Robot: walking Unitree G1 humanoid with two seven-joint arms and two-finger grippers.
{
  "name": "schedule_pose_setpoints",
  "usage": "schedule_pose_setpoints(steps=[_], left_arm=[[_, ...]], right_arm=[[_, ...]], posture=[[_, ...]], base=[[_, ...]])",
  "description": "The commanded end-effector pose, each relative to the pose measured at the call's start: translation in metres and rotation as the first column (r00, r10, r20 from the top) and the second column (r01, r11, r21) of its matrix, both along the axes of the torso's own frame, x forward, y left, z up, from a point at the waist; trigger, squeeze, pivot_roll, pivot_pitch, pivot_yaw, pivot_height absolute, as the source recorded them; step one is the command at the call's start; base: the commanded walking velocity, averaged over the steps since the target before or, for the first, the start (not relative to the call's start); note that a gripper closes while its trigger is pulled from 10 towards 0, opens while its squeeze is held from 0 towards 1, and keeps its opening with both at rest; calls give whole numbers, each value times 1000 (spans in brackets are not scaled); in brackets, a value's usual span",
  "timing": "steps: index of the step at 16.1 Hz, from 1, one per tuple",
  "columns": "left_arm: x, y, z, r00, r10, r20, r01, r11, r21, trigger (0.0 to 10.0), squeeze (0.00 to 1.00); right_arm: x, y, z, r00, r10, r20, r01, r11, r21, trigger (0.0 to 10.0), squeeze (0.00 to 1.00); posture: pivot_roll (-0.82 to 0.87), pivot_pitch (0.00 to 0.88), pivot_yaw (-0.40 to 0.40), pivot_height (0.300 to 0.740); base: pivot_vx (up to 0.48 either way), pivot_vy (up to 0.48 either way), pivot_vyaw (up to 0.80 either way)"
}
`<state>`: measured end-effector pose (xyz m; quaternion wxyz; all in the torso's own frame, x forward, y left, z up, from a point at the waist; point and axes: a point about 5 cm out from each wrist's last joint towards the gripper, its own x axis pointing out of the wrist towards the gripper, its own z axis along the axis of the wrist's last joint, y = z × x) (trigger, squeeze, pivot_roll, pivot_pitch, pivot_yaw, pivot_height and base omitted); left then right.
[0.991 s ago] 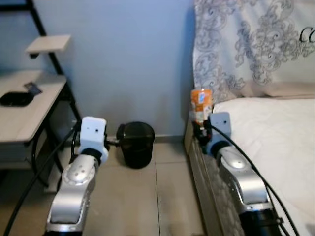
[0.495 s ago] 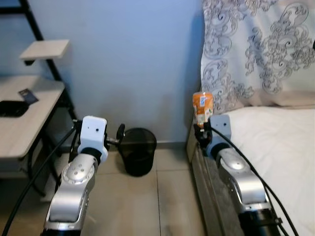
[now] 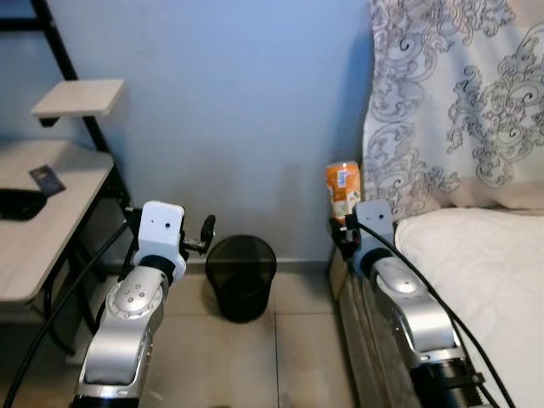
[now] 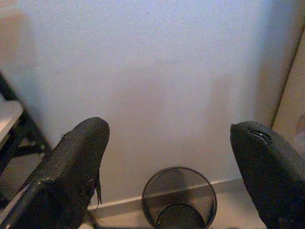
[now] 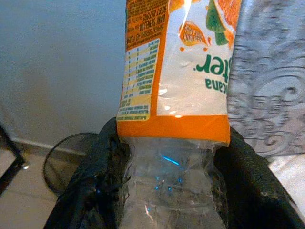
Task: Clean up the room
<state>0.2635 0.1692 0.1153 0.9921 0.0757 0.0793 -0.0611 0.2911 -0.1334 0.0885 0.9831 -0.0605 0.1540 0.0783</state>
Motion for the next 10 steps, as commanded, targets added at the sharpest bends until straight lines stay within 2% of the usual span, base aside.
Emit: schedule_pose_setpoints(steps=[1, 3, 4, 5, 8, 10], left_arm=[[0, -7, 2, 999, -31, 10, 31, 1000, -3, 10000, 0], [-1, -6, 1, 999, -36, 7, 36, 999, 0, 10000, 0], [-1, -6, 1, 999, -39, 7, 39, 999, 1, 10000, 0], [-1, -6, 1, 999, -42, 6, 42, 999, 2, 10000, 0], [0, -6, 1, 999, -46, 5, 46, 999, 4, 10000, 0], [0, -8, 0, 999, -51, 3, 51, 999, 6, 10000, 0]], right_arm=[[0, -8, -2, 1000, -19, -9, 19, 1000, -24, 10000, 0], [-3, -5, -7, 999, 11, -41, -12, 1000, -17, 10000, 0], [-3, -7, -9, 999, 9, -41, -11, 998, -58, 10000, 0], [-3, -9, -12, 999, 13, -46, -18, 993, -117, 10000, 0], [-5, -9, -14, 998, 19, -61, -25, 994, -104, 10000, 0], [-6, -10, -16, 997, 16, -73, -22, 996, -87, 10000, 0]], posture=[[56, 0, 17, 740], [56, 0, 19, 740], [55, 0, 21, 740], [53, 0, 21, 740], [48, 0, 23, 740], [51, 0, 21, 740]], base=[[368, 0, 0], [364, 0, 0], [364, 0, 0], [364, 0, 800], [368, 0, 800], [364, 0, 0]])
